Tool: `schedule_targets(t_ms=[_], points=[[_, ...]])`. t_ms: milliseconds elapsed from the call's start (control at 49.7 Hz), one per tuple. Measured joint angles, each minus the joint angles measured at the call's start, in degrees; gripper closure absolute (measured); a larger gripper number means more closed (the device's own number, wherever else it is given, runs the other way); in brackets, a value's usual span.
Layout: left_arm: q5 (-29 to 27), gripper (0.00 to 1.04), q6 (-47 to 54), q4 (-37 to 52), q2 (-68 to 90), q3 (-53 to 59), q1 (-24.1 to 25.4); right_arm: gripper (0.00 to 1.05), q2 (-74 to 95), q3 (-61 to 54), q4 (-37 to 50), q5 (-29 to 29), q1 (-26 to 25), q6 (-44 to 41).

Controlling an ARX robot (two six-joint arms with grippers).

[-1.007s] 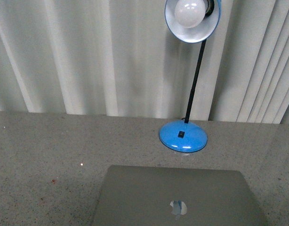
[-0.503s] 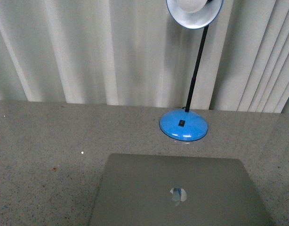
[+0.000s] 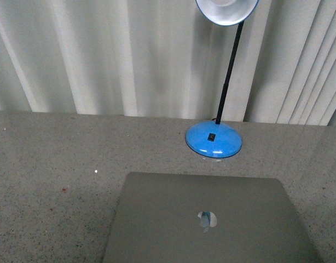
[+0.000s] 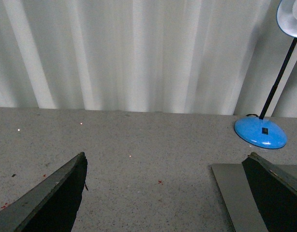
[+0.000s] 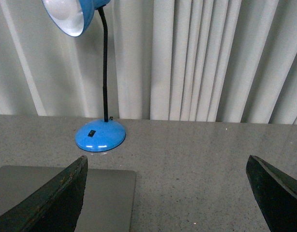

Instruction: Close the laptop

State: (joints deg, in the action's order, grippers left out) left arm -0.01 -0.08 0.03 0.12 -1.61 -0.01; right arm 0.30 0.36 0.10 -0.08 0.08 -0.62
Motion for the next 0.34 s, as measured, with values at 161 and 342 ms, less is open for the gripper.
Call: schedule_targets(t_ms=[161, 342], points=[[0.0, 0.07, 0.0, 0.0, 0.0, 0.0, 0.0, 0.07, 0.0, 0.0, 0.0, 0.0, 0.0, 0.0], [0.0, 0.07, 0.0, 0.0, 0.0, 0.0, 0.0, 0.07, 0.0, 0.0, 0.0, 0.0, 0.0, 0.0]])
